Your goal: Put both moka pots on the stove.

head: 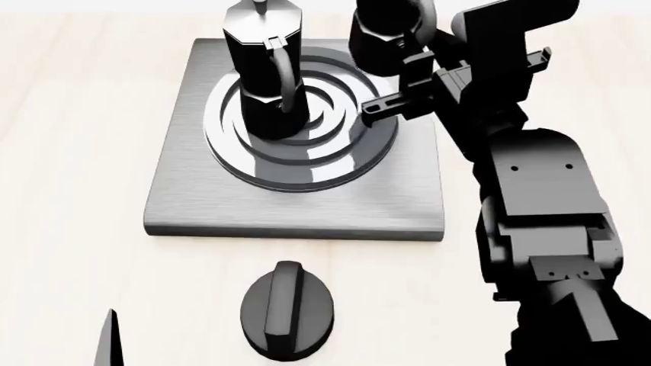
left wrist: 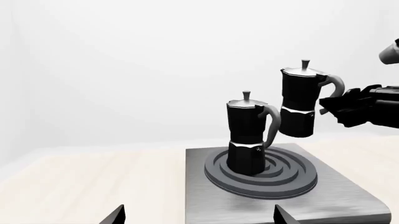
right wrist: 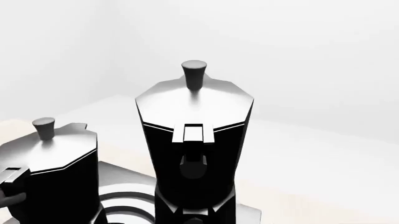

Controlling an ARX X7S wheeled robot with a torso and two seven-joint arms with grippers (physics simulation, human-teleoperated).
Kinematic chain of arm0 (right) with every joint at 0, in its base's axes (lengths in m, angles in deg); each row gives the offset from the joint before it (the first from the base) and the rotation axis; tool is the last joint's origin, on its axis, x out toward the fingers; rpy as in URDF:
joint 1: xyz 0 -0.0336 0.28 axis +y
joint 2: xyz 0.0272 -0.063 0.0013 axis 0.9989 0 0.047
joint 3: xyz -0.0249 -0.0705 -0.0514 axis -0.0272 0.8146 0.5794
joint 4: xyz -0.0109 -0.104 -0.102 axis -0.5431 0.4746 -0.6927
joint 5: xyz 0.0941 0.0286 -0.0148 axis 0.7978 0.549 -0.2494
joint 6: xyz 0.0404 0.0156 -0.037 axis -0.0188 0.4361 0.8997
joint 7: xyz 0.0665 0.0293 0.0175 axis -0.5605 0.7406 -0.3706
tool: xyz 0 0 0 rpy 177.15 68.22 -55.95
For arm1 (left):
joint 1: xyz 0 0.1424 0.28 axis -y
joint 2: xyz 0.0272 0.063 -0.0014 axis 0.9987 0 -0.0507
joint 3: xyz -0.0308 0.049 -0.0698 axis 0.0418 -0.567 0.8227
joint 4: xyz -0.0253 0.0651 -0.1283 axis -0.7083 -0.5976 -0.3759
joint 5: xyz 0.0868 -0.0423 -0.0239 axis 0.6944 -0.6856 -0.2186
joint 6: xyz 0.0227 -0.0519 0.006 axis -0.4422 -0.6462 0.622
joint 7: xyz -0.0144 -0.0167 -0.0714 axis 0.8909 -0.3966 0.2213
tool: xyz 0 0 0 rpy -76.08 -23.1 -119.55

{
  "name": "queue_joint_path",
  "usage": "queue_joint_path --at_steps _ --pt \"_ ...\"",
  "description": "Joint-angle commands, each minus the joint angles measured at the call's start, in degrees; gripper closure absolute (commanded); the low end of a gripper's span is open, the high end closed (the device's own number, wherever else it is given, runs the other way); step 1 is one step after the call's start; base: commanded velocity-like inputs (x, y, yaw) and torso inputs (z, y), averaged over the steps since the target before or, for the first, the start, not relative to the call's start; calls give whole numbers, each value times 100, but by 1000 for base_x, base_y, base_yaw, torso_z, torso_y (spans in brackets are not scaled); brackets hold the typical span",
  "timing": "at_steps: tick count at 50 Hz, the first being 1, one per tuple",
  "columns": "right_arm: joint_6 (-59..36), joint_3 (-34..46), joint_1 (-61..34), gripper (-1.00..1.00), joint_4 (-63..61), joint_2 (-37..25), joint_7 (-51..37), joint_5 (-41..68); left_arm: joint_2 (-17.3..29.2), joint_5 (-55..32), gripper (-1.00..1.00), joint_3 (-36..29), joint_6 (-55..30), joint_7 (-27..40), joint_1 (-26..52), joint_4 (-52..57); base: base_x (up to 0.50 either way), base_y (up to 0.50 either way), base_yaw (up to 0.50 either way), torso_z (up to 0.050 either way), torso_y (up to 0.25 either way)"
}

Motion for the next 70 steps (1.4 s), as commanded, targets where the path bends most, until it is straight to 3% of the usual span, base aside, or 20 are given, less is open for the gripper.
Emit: queue_joint_path --at_steps 1,36,63,64,70 --pt "-79 -1033 74 100 -6 233 41 -801 14 -38 -100 5 15 4 -7 -5 0 0 0 0 10" --pt "-330 -3865 560 100 -4 590 381 -3629 34 -15 -100 -23 71 42 9 -26 0 0 0 0 1" --pt "-374 -4915 741 100 -3 710 505 -4751 52 -43 -100 -37 70 66 40 -34 0 0 0 1 1" --pt "-361 -4935 724 -100 -4 723 462 -4771 47 -37 -100 -46 70 64 46 -51 0 0 0 0 0" --pt "-286 -5004 689 -100 -4 752 503 -4854 66 -57 -100 -25 87 75 34 -42 0 0 0 0 0"
